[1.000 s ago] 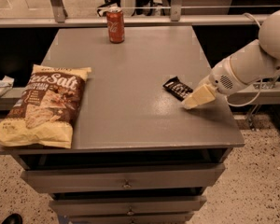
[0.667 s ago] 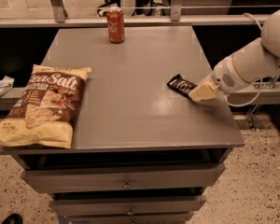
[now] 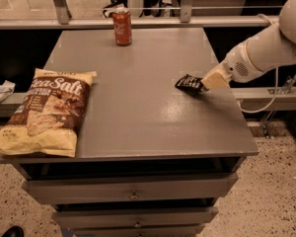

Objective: Move rxbar chocolate near coke can

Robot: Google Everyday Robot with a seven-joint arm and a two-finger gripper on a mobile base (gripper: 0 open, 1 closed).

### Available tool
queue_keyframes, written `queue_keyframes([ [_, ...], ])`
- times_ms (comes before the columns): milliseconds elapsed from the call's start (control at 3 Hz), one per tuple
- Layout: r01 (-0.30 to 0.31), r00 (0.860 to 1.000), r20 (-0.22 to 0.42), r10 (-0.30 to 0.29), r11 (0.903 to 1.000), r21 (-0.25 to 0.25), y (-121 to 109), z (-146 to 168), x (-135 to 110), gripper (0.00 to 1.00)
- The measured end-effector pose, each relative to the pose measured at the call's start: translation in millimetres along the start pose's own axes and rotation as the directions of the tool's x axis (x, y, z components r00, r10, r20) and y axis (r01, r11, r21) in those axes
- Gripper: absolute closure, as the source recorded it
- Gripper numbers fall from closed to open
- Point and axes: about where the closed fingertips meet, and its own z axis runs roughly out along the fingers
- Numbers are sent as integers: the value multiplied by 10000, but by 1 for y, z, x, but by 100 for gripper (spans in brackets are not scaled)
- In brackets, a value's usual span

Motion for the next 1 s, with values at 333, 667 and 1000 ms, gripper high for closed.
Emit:
queue_keyframes([
  [333, 618, 9949, 771, -650, 9971, 433, -23, 1, -40, 100],
  [667, 930, 9678, 2213, -1199, 9874, 1282, -66, 8, -104, 100],
  [1000, 861, 9429, 3065, -1307, 9842, 1550, -90, 19, -142, 100],
])
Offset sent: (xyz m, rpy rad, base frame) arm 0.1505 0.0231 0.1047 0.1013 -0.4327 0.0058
